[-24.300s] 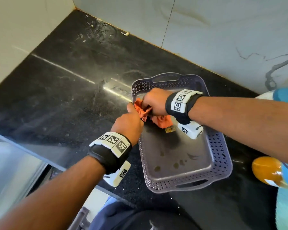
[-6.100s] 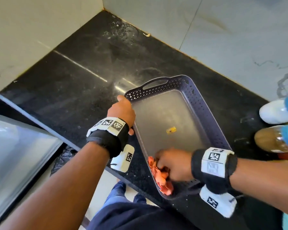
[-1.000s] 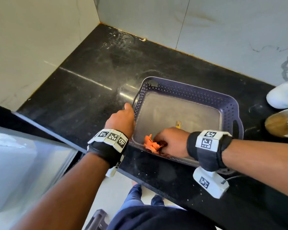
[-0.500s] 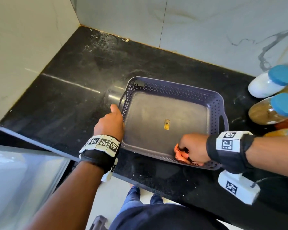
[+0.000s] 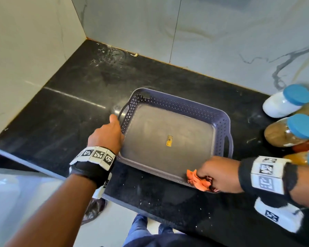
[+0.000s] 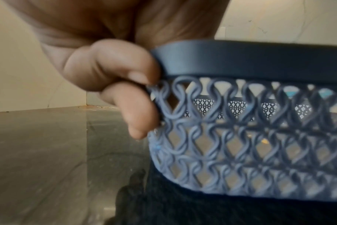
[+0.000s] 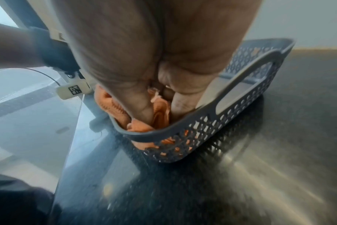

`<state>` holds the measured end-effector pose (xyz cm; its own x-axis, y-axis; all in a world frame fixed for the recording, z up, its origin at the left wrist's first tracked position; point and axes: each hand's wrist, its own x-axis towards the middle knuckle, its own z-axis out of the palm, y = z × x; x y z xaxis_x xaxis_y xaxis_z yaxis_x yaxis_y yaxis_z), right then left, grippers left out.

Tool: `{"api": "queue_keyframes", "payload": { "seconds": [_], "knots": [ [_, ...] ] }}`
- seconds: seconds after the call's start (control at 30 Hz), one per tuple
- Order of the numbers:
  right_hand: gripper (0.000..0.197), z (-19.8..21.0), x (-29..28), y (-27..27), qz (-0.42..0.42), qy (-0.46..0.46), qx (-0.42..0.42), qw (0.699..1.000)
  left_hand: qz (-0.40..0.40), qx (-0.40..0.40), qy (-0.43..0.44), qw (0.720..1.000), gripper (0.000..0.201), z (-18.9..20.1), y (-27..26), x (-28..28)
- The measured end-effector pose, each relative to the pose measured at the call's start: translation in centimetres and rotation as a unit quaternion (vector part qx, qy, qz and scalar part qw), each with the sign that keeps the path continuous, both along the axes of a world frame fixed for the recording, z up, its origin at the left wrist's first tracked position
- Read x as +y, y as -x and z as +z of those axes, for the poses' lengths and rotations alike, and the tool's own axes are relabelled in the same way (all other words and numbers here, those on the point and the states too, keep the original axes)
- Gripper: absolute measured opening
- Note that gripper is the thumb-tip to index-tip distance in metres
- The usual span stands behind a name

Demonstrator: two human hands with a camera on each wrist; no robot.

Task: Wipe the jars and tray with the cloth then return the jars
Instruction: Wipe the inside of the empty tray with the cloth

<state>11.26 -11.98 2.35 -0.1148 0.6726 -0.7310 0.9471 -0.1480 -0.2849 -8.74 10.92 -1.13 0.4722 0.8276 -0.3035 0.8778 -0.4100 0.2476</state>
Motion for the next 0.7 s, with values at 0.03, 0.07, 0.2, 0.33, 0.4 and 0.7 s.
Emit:
{"api": "queue_keyframes", "payload": {
  "seconds": [0.03, 0.07, 0.2, 0.33, 0.4, 0.7],
  "knots": [
    [0.015, 0.0, -0.4, -0.4, 0.006, -0.015, -0.006, 1.0, -0.001, -0.001, 0.001, 1.0, 0.022, 0.1, -0.2, 0.4],
    [0.015, -0.1, -0.6, -0.5, 0.002, -0.022, -0.005, 1.0, -0.002, -0.004, 0.001, 1.0, 0.022, 0.2, -0.5, 0.6],
    [0.011, -1.4, -0.3, 1.2, -0.048, -0.051, 0.034, 0.997, 0.024, -0.033, -0.016, 0.999, 0.036, 0.7, -0.8, 0.4],
    [0.008, -2.5, -0.2, 2.3, 0.033, -0.081, 0.08, 0.993, 0.063, 0.035, 0.008, 0.997, 0.046, 0.6, -0.9, -0.5],
    [0.007, -2.3, -0.4, 2.3, 0.075, -0.032, 0.038, 0.996, 0.055, 0.072, 0.03, 0.995, 0.03, 0.3, -1.1, -0.9],
    [0.01, -0.4, 2.0, -2.3, 0.17, 0.068, -0.1, 0.978, -0.011, 0.094, 0.005, 0.995, 0.018, 0.4, -0.9, -1.6]
  ]
}}
